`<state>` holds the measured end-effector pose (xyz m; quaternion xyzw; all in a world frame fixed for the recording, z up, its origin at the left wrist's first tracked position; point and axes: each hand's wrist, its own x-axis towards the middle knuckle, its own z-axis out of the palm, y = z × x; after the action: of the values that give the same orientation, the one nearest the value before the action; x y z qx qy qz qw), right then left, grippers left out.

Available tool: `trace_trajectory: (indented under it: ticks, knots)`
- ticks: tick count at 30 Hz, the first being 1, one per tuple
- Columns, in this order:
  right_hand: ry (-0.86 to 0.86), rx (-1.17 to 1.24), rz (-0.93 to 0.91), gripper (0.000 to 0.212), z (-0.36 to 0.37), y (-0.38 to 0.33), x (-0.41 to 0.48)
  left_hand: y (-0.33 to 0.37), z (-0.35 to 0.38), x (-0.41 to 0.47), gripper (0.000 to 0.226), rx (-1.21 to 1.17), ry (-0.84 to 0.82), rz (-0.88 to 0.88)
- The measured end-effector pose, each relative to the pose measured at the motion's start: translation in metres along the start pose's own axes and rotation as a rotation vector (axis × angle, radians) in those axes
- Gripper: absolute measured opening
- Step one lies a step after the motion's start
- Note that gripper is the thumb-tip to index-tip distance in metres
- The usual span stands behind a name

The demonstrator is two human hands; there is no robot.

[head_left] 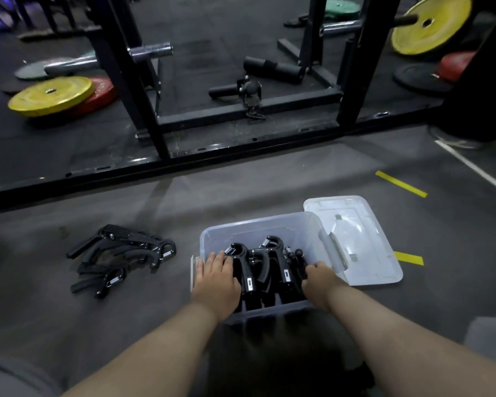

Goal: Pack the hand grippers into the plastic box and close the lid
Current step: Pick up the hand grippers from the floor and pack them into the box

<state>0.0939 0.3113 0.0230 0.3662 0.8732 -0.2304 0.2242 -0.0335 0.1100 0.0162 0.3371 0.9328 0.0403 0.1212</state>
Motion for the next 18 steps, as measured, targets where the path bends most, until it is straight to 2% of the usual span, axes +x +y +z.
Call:
trace_trajectory:
  ticks: [9,14,18]
  knots:
    - [-0.082,-0.087,0.034,0.039,-0.014,-0.008,-0.018,0.019,-0.011,-0.014,0.054,0.002,-0.011,0.019]
    - [0.110,0.035,-0.164,0.028,-0.010,-0.041,-0.006,-0.003,-0.025,-0.015,0.057,-0.033,0.048,-0.044]
    - [0.230,0.004,-0.338,0.025,0.007,-0.101,-0.002,-0.046,-0.035,-0.012,0.050,-0.066,0.034,-0.168]
